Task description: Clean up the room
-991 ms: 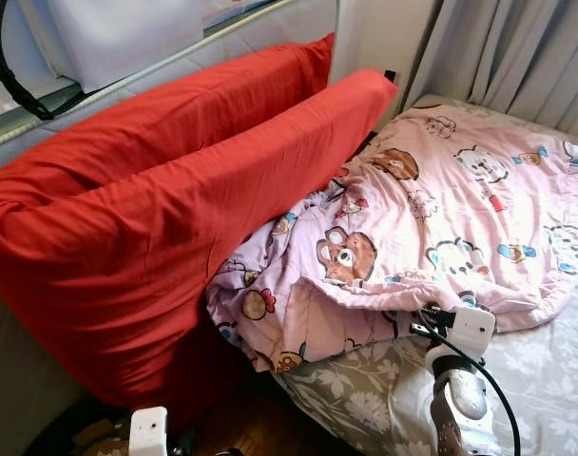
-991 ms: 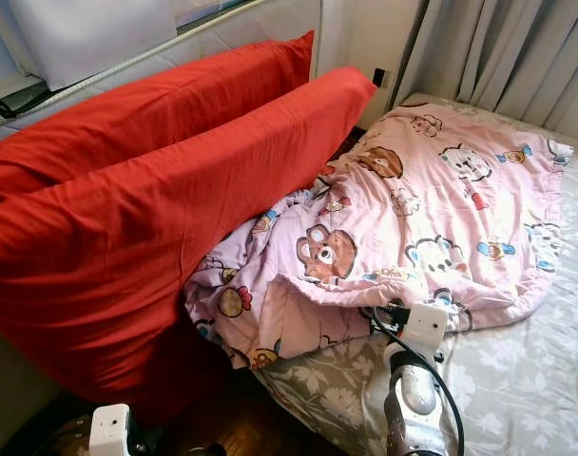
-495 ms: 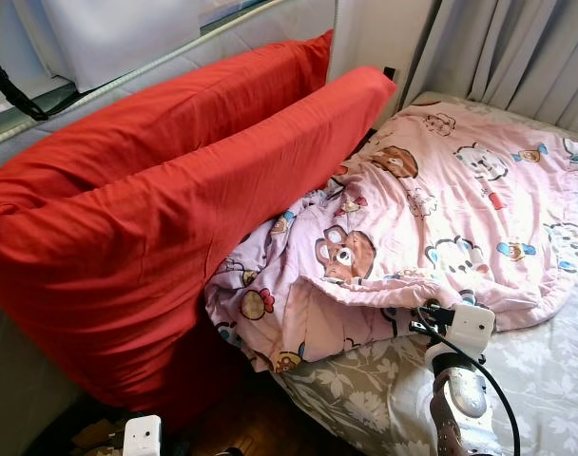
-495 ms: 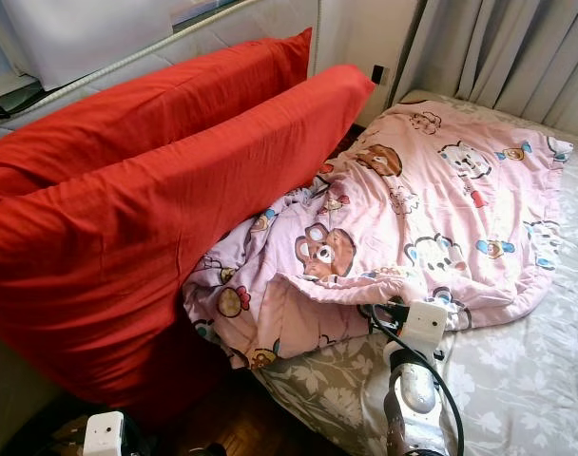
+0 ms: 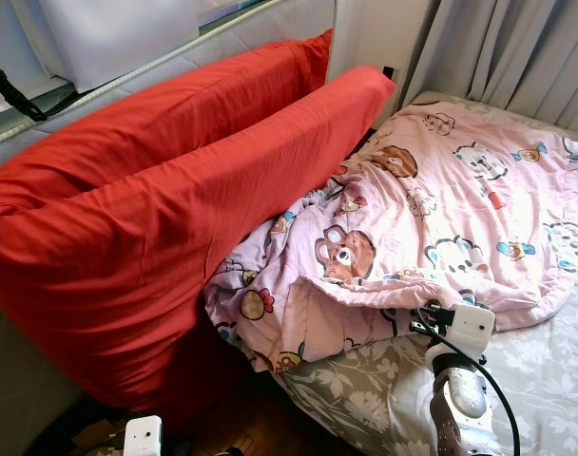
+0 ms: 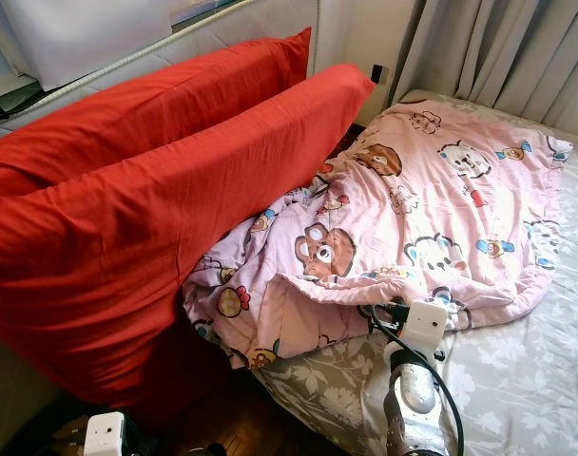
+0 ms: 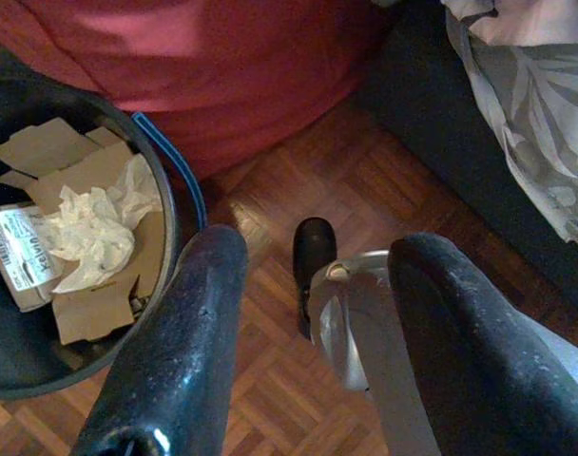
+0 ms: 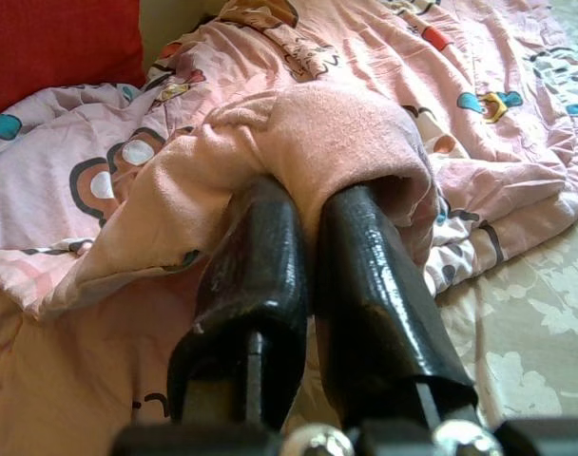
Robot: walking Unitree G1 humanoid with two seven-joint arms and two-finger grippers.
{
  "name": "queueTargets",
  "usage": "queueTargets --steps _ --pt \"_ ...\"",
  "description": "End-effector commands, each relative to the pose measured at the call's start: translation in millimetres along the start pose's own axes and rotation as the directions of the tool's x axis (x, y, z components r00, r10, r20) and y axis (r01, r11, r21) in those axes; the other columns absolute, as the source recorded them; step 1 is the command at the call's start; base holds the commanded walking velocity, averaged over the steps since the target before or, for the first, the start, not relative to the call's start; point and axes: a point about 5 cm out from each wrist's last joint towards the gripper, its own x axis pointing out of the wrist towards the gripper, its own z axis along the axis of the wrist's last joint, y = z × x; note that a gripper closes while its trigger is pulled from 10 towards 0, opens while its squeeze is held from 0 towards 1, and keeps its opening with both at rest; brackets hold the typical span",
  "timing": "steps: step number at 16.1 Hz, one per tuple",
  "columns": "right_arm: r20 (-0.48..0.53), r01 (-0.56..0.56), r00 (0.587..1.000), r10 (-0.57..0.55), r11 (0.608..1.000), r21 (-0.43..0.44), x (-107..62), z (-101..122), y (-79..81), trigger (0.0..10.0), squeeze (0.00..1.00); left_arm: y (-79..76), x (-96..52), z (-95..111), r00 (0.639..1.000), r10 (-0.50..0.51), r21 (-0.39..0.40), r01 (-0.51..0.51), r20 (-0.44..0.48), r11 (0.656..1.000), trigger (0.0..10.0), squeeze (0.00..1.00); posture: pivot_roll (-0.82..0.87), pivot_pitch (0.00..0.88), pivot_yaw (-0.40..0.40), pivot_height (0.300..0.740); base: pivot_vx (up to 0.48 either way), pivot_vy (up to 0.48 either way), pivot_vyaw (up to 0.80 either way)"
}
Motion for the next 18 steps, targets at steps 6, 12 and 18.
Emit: queueTargets --steps 6,12,18 --pt "0.021 0.014 1.0 -0.014 1.0 -0.003 0.2 4.0 -1.8 10.0 0.0 2.6 -2.3 -6.3 1.0 0.0 0.012 0.0 -0.027 1.0 10.0 0.0 0.06 0.128 -0.024 0.74 0.0 0.0 0.0" --pt "0.024 0.019 1.0 -0.018 1.0 -0.002 1.0 5.4 -2.0 10.0 0.0 3.4 -2.5 -6.6 1.0 0.005 0.012 -0.005 -0.029 1.0 10.0 0.0 0.06 0.138 -0.026 0.74 -0.041 0.0 0.0" --pt "0.027 0.026 0.999 -0.026 1.0 -0.002 1.3 6.1 -3.0 10.0 0.0 3.1 -2.5 -6.7 1.0 0.003 0.017 -0.003 -0.03 1.0 10.0 0.0 0.06 0.139 -0.026 0.74 -0.247 0.0 0.0"
